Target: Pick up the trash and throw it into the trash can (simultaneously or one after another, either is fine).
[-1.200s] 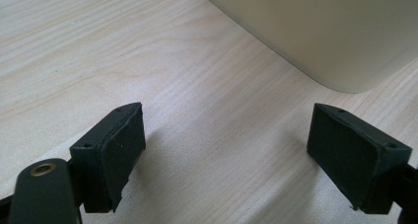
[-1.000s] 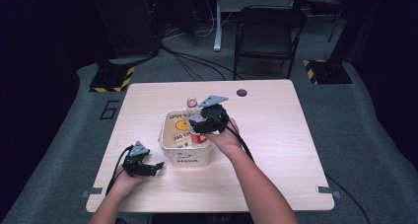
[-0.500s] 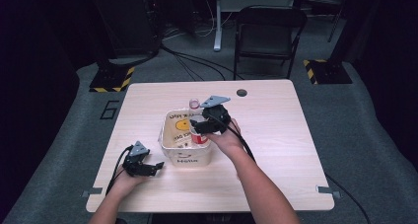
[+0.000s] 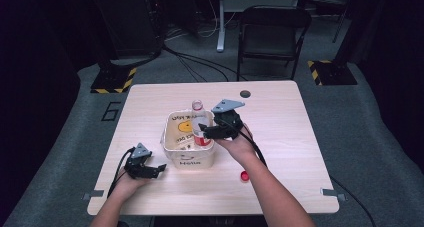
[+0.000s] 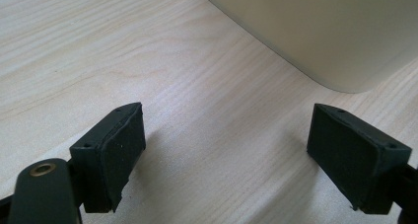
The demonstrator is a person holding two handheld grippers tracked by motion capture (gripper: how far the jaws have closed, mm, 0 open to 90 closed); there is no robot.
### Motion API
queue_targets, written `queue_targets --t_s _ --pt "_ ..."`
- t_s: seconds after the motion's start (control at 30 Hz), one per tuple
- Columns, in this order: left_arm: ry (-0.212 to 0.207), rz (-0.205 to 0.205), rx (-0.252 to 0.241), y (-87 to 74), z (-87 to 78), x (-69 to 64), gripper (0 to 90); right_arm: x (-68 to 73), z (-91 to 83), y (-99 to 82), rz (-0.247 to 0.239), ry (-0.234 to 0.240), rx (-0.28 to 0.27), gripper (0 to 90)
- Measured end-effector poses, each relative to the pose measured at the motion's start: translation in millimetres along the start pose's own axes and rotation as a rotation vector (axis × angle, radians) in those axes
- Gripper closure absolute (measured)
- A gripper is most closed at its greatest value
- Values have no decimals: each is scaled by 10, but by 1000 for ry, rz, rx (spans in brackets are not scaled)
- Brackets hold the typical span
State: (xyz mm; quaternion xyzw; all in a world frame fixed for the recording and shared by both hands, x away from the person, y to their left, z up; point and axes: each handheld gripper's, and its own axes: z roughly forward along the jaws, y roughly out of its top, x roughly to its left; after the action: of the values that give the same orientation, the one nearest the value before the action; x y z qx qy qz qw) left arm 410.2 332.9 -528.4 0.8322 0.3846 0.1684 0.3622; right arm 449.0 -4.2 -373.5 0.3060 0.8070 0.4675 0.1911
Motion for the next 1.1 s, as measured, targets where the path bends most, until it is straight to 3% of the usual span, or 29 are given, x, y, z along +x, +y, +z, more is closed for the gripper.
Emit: queue_targets --t_s 0.27,0.67,1.1 --pt "0 0 0 0 0 1 146 20 -154 -62 0 5 -3 318" --pt "0 -1 0 0 0 0 146 -19 -390 -245 -3 -33 6 355" --pt "0 -1 0 0 0 0 146 -137 -672 -545 48 -69 16 380"
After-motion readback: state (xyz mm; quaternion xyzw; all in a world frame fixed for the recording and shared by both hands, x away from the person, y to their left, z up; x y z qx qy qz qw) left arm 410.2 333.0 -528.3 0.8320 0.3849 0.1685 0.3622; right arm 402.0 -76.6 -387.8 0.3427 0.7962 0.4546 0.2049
